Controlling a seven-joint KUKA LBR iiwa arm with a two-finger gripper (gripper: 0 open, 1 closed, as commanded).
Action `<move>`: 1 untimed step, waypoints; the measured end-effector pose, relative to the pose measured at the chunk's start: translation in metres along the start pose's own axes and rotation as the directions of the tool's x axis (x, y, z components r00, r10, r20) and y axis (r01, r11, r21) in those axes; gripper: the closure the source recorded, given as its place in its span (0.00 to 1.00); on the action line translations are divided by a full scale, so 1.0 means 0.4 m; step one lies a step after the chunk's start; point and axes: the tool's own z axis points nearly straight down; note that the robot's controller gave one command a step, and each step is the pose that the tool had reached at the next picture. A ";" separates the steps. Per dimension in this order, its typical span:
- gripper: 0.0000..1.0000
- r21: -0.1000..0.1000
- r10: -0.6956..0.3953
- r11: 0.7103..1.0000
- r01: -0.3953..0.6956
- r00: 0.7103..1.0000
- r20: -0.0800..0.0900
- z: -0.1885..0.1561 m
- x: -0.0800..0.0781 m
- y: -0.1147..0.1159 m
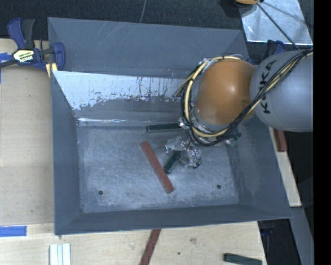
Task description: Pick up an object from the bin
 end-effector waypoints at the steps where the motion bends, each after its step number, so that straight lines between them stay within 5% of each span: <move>1: 1.00 -0.007 0.000 1.000 -0.001 1.000 -0.006 -0.050 0.003 0.005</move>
Offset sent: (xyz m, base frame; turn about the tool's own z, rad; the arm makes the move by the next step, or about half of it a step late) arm -0.0002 0.0002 0.0314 0.0000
